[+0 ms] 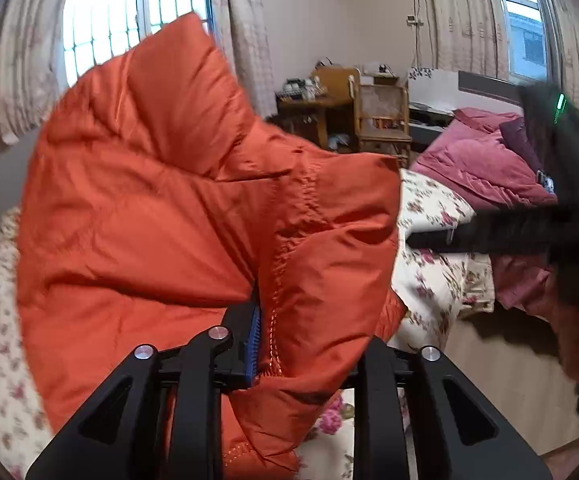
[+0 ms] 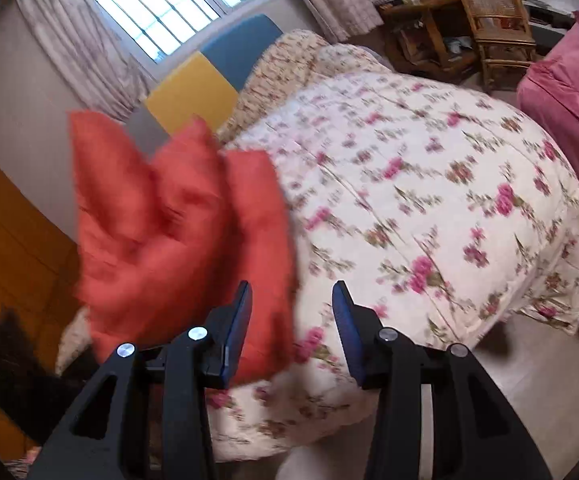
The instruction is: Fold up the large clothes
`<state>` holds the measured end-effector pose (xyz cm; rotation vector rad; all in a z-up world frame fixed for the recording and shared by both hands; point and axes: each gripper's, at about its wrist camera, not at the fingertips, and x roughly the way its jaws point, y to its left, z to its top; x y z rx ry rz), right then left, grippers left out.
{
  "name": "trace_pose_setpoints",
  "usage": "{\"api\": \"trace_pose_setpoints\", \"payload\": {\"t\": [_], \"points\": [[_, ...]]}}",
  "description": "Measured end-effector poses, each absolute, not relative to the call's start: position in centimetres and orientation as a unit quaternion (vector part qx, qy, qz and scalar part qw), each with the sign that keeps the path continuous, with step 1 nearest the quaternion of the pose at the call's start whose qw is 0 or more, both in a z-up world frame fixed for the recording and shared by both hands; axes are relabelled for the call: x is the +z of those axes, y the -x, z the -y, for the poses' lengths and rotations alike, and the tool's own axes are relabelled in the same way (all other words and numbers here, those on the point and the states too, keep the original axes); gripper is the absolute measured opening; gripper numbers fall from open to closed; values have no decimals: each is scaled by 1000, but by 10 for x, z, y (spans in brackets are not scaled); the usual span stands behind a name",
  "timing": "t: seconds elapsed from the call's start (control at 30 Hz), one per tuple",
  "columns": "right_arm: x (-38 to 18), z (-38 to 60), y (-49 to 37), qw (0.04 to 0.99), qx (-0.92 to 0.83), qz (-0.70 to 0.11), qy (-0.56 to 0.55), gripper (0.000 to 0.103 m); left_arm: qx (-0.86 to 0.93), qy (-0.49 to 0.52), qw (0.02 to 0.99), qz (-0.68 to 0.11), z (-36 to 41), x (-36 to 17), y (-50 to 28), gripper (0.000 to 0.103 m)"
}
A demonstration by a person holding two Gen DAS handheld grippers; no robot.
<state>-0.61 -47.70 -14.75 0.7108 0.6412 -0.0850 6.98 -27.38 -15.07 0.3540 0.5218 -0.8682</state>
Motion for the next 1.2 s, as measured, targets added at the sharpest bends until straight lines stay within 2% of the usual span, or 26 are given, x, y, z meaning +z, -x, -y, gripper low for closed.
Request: {"api": "trace_pose_setpoints", "payload": {"t": [0.23,0.3,0.37,0.43,0.57,0.7,0.83,0.9,0.97,1.07,1.2], "points": [[-119,445,-3,896,56,-294,-327,40,-420,-166,858,-245,274,-163,-68,21],[-123,435,-9,896,53,-313,-311,33,-417,-171,860,-239,274,-164,-64,21],[-131,429,-17,888,52,-349,-293,15,-418,-173,859,-239,275,-166,-61,21],[-142,425,-22,881,40,-384,-273,11,-417,-174,859,-240,273,-164,-58,21],[-169,420,-24,858,48,-420,-293,10,-424,-194,851,-241,259,-158,-47,23],[-172,416,-19,867,11,-420,-269,7,-447,-218,834,-239,240,-155,-38,31],[-179,421,-16,865,-7,-423,-268,5,-471,-181,825,-254,220,-141,-37,34],[-186,424,-12,862,-1,-423,-281,5,-482,-134,827,-257,205,-132,-41,41],[-184,426,-11,864,2,-417,-281,7,-466,-77,847,-243,182,-115,-55,63],[-171,421,-9,875,5,-408,-261,10,-414,-8,884,-218,154,-91,-93,71],[-152,422,-4,883,8,-389,-262,15,-308,50,924,-221,124,-81,-163,71]]}}
